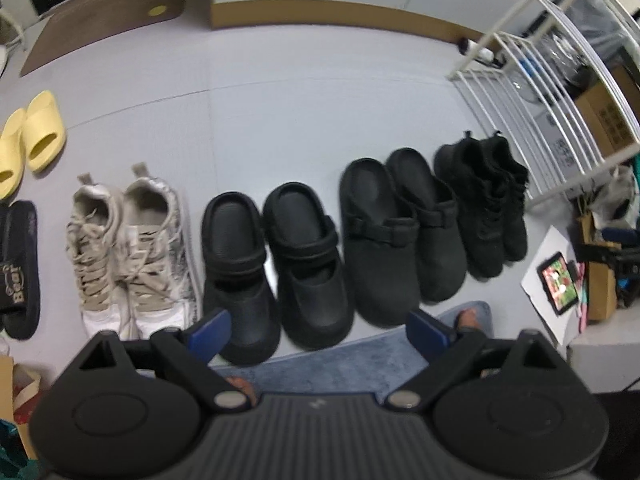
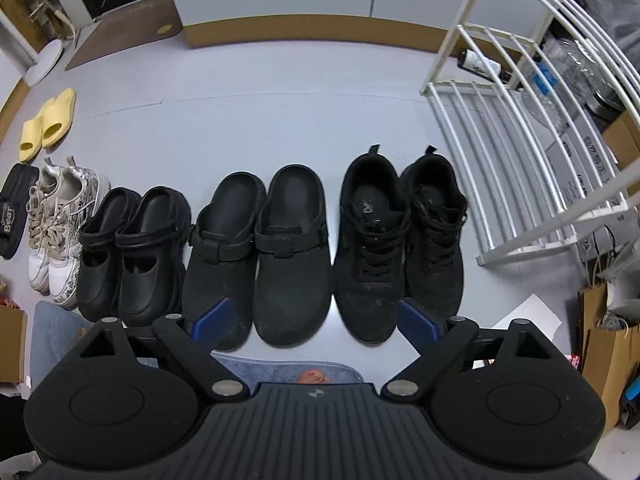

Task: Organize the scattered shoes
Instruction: 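Lower the right tool over the pair of black sneakers by the rack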

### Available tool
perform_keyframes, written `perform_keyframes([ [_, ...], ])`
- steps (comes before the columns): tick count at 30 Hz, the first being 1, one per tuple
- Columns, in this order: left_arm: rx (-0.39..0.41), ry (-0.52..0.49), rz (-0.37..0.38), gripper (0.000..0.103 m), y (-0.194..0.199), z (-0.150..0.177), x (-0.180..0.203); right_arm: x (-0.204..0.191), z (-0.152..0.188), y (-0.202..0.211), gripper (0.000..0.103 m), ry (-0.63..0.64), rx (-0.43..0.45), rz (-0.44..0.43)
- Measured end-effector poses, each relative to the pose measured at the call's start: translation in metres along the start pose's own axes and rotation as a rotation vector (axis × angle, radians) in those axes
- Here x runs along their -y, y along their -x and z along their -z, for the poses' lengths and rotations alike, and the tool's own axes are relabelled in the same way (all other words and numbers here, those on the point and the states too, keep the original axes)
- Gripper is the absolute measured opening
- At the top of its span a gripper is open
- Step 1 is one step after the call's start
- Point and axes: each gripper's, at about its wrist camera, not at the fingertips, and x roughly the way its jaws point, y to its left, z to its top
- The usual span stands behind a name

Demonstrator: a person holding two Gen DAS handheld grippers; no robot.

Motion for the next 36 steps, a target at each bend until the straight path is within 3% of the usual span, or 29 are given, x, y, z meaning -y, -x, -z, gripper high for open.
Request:
perform_keyframes([
  [15,-0.014,-0.003,-0.051,0.096,-0.007,-0.002,-0.018,-0.021,-0.027,0.002,0.093,0.117,0.036,-0.123],
  [23,0.019,-0.017,-0.019,0.096,-0.001,-0.005,-0.01,-0.009,-0.036,0.002,0.093,0.103,0.058,-0.121],
  [28,0.038,-0.076,0.001,0.096,0.002,-0.012,0.011,-0.002,-0.038,0.0,0.093,0.098,0.056,-0.17],
  [36,0.034,-0.141,0.076,0.096,-0.002,-0.025,0.043,0.013,-0.042,-0.013,0.093,0.086,0.107,-0.095],
])
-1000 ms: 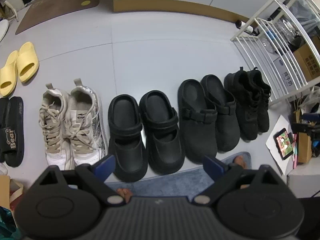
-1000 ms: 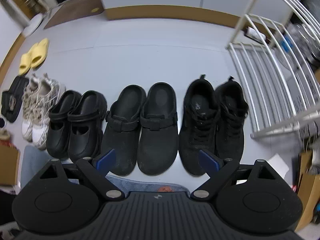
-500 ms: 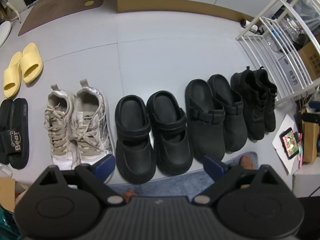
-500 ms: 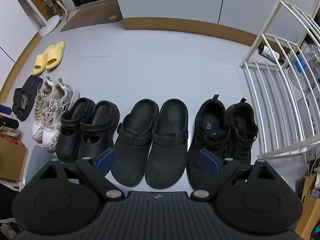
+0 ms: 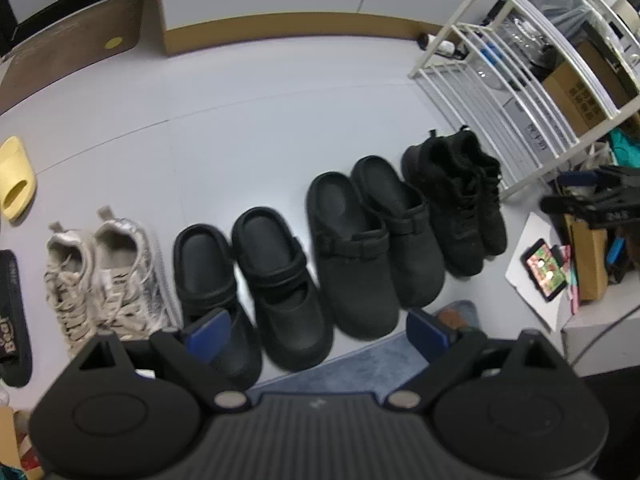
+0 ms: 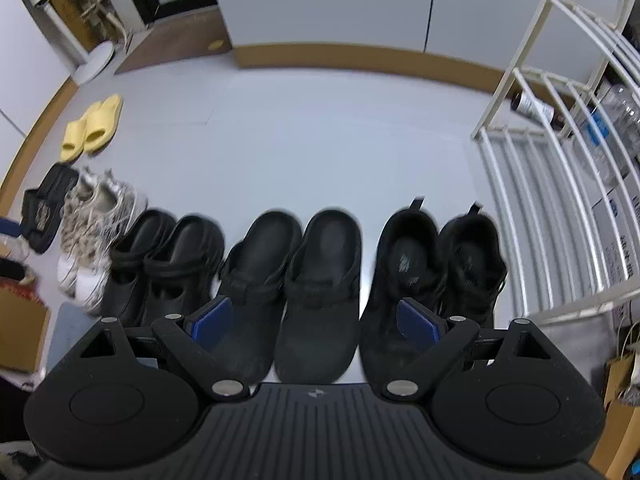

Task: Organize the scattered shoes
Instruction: 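Lower the right tool over the pair of black sneakers by the rack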

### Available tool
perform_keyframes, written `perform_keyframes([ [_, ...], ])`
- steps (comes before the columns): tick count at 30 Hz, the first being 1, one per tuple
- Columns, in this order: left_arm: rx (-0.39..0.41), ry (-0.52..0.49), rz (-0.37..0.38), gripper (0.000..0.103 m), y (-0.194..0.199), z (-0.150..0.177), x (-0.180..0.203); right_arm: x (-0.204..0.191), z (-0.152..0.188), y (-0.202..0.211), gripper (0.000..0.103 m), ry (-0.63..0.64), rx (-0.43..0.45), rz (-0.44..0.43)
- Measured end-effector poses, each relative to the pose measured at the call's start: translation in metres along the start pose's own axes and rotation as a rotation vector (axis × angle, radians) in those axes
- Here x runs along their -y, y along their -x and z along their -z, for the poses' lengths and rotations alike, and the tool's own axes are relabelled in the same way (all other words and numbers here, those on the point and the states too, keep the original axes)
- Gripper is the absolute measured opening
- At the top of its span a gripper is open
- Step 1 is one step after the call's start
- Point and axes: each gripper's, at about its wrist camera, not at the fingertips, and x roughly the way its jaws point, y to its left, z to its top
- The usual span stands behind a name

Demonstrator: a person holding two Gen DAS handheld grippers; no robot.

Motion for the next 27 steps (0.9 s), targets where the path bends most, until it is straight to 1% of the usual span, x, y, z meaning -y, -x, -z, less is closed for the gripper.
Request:
perform_keyframes([
  [3,0.02,-0.016,0.034,0.096,0.002,-0.001,0.008,0.007,0.006,-0.009,0.093,-0.02,0.031,0.026],
  [7,0.042,-0.072,0.041,0.096,0.006,-0.002,0.017,0.023,0.019,-0.031,0.093,-0.093,0.056,-0.003],
  [10,0.05,-0.077,0.05,0.097,0.007,-0.002,0.015,0.032,0.03,-0.046,0.092,-0.12,0.09,-0.005],
  [14,0.059,-0.085,0.028,0.097,0.003,-0.003,0.01,0.041,0.043,-0.067,0.092,-0.177,0.149,-0.005],
  [16,0.063,-0.089,0.016,0.095,0.002,-0.004,0.008,0.045,0.044,-0.075,0.092,-0.19,0.182,-0.008],
  [18,0.068,-0.094,0.003,0.095,0.0,-0.005,0.005,0.049,0.046,-0.085,0.091,-0.197,0.228,0.013],
  [19,0.07,-0.096,-0.003,0.094,-0.001,-0.005,0.004,0.05,0.046,-0.089,0.088,-0.193,0.241,0.027],
  [20,0.072,-0.098,-0.009,0.091,-0.002,-0.005,0.003,0.051,0.047,-0.095,0.086,-0.179,0.269,0.056],
  [22,0.1,-0.096,-0.032,0.091,-0.001,-0.007,0.0,0.05,0.047,-0.102,0.086,-0.158,0.306,0.104],
  [23,0.111,-0.102,-0.04,0.092,0.0,-0.007,0.001,0.051,0.048,-0.11,0.086,-0.144,0.316,0.138],
  [25,0.1,-0.119,-0.037,0.092,-0.002,-0.007,0.005,0.053,0.049,-0.117,0.085,-0.119,0.314,0.175],
  [27,0.092,-0.135,-0.027,0.092,-0.003,-0.008,0.009,0.059,0.051,-0.12,0.085,-0.124,0.308,0.178],
])
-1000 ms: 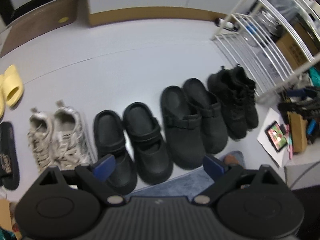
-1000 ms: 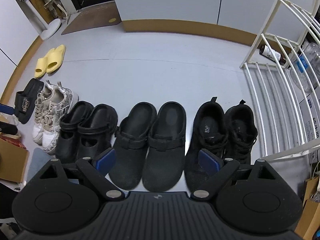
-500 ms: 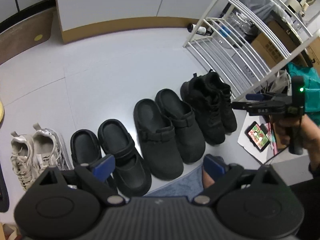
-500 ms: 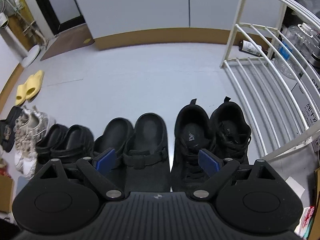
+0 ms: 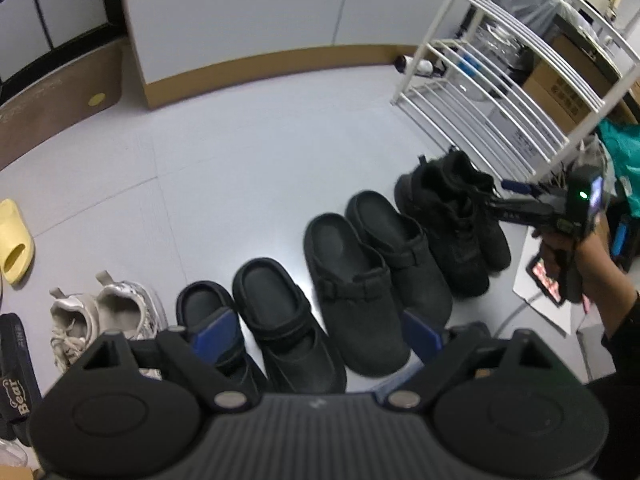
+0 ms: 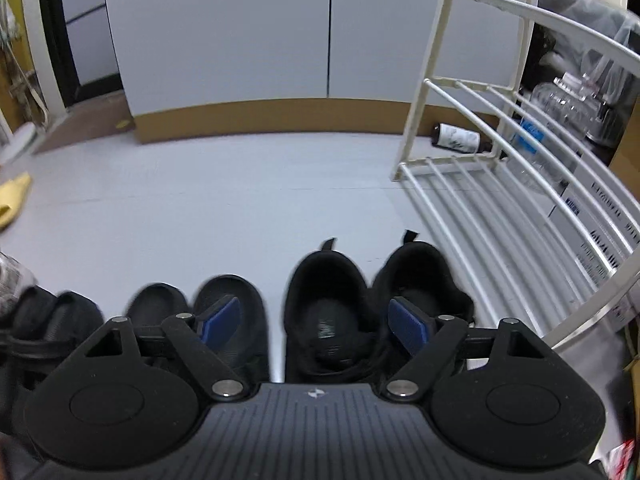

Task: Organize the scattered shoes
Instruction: 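Lower the right tool over the pair of black sneakers by the rack, then close the right tool on the collars of both black sneakers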

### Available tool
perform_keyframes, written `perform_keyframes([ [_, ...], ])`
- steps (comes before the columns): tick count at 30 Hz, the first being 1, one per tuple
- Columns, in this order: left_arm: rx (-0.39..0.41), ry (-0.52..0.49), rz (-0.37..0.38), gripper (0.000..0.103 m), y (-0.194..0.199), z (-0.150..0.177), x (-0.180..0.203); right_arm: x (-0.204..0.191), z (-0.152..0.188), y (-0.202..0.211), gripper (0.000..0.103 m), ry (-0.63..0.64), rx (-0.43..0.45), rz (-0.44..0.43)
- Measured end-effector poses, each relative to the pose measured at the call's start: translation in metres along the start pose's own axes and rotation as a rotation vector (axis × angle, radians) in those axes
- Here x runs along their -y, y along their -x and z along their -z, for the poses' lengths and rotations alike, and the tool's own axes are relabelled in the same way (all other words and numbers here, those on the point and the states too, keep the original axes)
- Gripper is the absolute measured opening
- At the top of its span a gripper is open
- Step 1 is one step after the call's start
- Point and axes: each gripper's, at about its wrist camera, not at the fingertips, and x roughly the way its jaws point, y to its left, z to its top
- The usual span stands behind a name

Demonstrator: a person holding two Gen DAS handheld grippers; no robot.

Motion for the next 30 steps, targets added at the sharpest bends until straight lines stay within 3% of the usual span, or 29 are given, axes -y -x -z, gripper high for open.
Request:
perform_keyframes([
  [6,-0.013,-0.007,0.032,0.092,-0.003,-0.001,0.004,0.022,0.009,-0.01,0.08,-0.057,-0.008,-0.002],
  [8,-0.022,0.001,0.031,0.092,-0.006,-0.001,0.002,0.03,0.011,-0.014,0.066,-0.081,0.001,-0.029],
  [11,-0.036,0.017,0.039,0.092,-0.009,-0.001,-0.001,0.047,0.02,-0.017,0.059,-0.122,0.04,-0.088],
  [15,-0.037,0.06,0.071,0.092,-0.008,-0.003,-0.003,0.071,0.035,-0.02,0.058,-0.214,0.07,-0.118],
  [20,-0.045,0.057,0.067,0.092,-0.012,-0.004,0.0,0.073,0.038,-0.031,0.059,-0.142,0.073,-0.078],
  [30,-0.062,0.105,0.079,0.092,-0.018,-0.006,-0.003,0.081,0.034,-0.07,0.063,-0.115,0.074,-0.108],
])
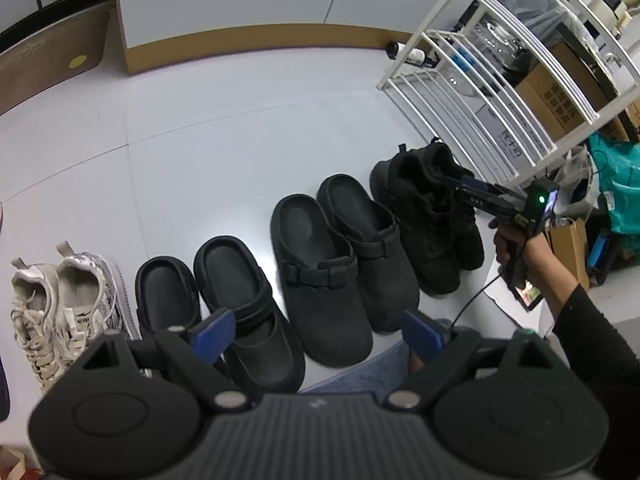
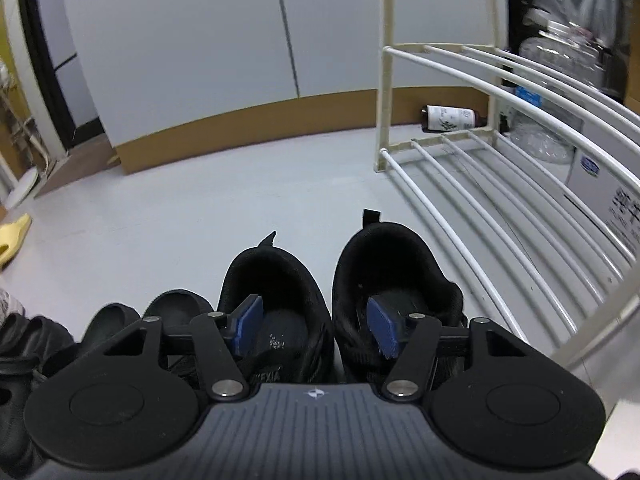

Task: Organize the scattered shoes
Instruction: 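Close the right tool on the collars of both black sneakers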

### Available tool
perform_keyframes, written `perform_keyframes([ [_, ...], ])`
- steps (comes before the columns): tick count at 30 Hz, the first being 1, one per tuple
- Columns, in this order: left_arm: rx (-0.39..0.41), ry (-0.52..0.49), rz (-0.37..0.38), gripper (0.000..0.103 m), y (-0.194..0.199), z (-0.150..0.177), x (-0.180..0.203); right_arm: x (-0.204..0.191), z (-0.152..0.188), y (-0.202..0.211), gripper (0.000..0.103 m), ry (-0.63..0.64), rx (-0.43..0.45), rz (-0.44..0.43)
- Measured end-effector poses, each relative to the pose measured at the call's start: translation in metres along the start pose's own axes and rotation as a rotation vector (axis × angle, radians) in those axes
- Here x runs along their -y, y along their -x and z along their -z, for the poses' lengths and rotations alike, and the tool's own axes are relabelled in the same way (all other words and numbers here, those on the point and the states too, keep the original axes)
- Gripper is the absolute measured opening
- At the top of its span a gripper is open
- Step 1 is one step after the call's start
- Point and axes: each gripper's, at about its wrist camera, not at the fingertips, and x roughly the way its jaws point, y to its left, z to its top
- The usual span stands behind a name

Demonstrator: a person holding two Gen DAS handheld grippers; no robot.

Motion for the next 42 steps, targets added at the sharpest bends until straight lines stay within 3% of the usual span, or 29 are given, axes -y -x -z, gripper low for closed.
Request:
perform_keyframes([
  [3,-0.005,0.007,0.001,0.092,-0.001,-0.001,0.0,0.002,0.0,-0.006,0.059,0.011,-0.019,-0.005],
  [8,-0.005,0.028,-0.007,0.092,-0.002,-0.002,-0.003,0.005,0.0,-0.017,0.039,0.03,-0.05,-0.014],
  [10,-0.007,0.035,-0.011,0.092,-0.003,-0.002,-0.004,0.007,0.001,-0.021,0.037,0.037,-0.063,-0.017],
  [24,-0.026,0.051,-0.013,0.092,-0.011,-0.003,-0.007,-0.002,0.009,-0.025,0.044,0.118,-0.164,0.04],
  [28,-0.028,0.056,-0.015,0.092,-0.012,-0.003,-0.008,-0.001,0.009,-0.029,0.053,0.128,-0.221,0.036],
  [33,-0.03,0.056,-0.018,0.092,-0.013,-0.004,-0.007,0.002,0.021,-0.033,0.054,0.157,-0.186,0.018],
  [38,-0.037,0.055,-0.024,0.092,-0.015,-0.003,-0.008,0.008,0.029,-0.03,0.027,0.195,-0.121,0.002],
  [42,-0.038,0.059,-0.026,0.092,-0.016,-0.004,-0.008,0.003,0.029,-0.027,0.023,0.213,-0.114,0.01],
])
